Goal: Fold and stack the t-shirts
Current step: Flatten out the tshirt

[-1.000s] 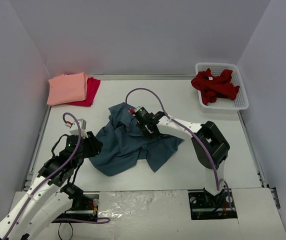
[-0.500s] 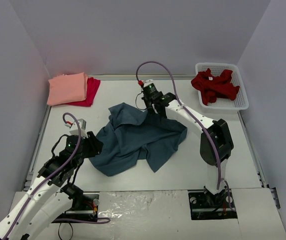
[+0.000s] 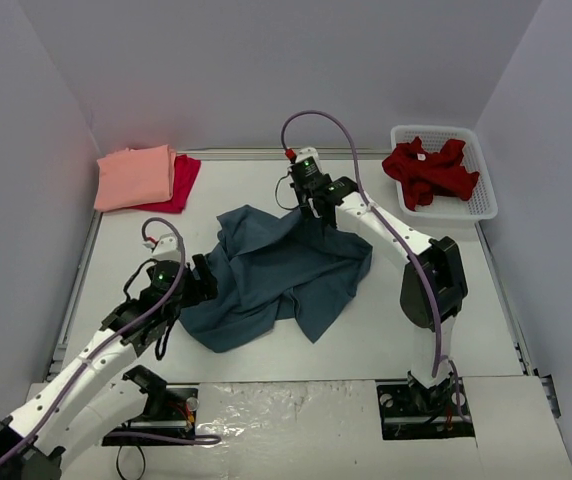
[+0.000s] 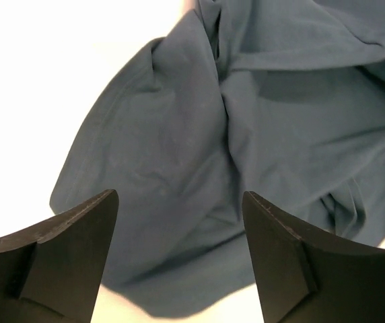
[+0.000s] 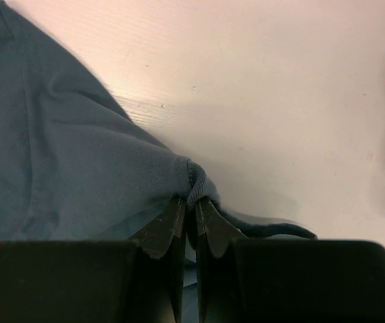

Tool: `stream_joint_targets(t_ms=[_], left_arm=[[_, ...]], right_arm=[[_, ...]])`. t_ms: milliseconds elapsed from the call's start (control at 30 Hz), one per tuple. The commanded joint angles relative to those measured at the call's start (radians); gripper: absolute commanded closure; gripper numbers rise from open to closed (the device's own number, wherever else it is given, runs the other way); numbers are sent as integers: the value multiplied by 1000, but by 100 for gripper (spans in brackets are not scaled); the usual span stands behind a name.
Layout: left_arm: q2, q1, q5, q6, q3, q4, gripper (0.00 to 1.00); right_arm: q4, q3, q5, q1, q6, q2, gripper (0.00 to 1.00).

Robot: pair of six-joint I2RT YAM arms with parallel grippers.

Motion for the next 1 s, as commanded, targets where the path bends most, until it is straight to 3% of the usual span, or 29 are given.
stream_joint_targets(t_ms=[0,367,767,967], left_arm=[[82,9,-72,-6,28,154,27],[487,76,-110,-3,151,387,25],[771,195,43,12,278,645,26],[875,196,126,-9,335,745,35]], right_arm=[[-18,-14,101,-30,40,-34,100],[-18,-152,115,-88,52,-93,100],[-3,-221,104,-102,52,-90,100],[1,-228,106,-105,46,-93,100]])
